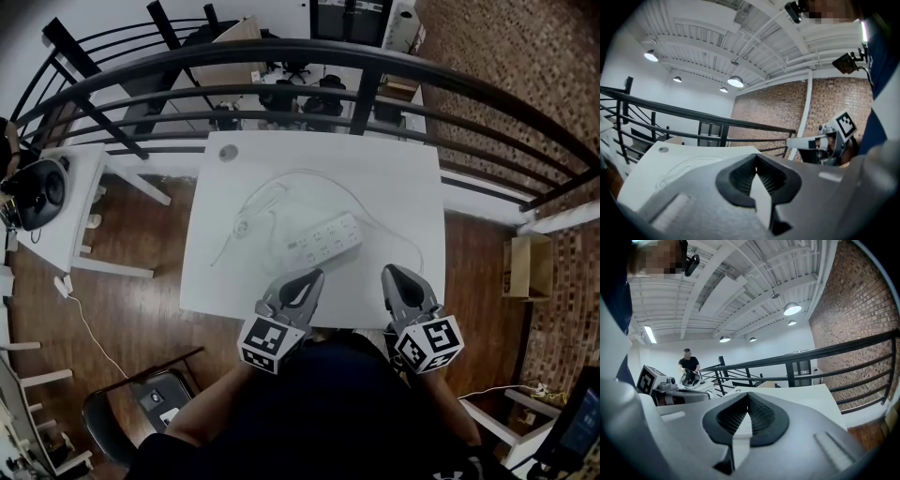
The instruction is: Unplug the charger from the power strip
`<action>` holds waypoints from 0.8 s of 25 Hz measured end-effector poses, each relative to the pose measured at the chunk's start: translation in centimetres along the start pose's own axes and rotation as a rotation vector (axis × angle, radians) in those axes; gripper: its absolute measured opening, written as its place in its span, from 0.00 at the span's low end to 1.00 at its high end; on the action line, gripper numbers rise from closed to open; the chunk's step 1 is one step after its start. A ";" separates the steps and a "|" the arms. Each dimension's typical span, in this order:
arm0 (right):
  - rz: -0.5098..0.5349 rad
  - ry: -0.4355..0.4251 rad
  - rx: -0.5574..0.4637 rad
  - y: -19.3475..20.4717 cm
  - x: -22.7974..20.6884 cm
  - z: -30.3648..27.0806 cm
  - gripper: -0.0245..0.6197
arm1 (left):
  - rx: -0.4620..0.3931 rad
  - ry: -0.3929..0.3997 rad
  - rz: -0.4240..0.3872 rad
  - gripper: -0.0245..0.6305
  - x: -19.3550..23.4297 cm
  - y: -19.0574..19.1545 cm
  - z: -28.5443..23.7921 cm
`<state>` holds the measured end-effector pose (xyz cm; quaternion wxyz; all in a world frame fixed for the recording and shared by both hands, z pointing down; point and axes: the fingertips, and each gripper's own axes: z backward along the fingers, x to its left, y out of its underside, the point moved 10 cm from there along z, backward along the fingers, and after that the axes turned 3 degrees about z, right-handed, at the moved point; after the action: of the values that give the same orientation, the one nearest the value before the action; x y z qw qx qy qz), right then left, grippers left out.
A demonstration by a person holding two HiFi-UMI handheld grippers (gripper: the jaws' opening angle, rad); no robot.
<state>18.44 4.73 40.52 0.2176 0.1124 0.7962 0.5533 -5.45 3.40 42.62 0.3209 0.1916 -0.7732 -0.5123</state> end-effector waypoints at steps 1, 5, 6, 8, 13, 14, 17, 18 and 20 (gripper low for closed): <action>0.002 -0.001 -0.002 0.0 0.0 0.0 0.05 | 0.001 0.000 -0.001 0.05 0.0 0.0 0.0; 0.002 0.001 0.000 0.1 0.1 0.0 0.05 | 0.002 -0.003 -0.002 0.05 0.1 0.1 0.1; 0.004 0.002 0.001 0.2 0.1 -0.1 0.05 | 0.002 -0.004 -0.001 0.05 0.1 0.2 0.1; 0.003 0.003 0.003 0.3 0.1 -0.1 0.05 | 0.005 -0.004 -0.001 0.05 0.2 0.2 0.1; -0.005 0.003 0.010 0.5 0.1 -0.2 0.05 | 0.012 0.001 0.001 0.05 0.3 0.3 0.2; -0.007 0.002 0.014 0.6 0.1 -0.2 0.05 | 0.014 0.003 0.000 0.05 0.3 0.3 0.2; -0.012 0.012 0.010 0.5 0.2 -0.1 0.05 | 0.017 0.006 -0.001 0.05 0.4 0.4 0.2; -0.013 0.016 0.010 0.5 0.1 0.0 0.05 | 0.017 0.007 -0.001 0.05 0.5 0.4 0.0; -0.014 0.022 0.013 0.5 -0.1 0.1 0.05 | 0.014 0.009 0.000 0.05 0.5 0.4 -0.3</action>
<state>18.61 4.98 40.99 0.2121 0.1022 0.8027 0.5479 -5.57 3.04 43.16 0.3231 0.1963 -0.7753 -0.5060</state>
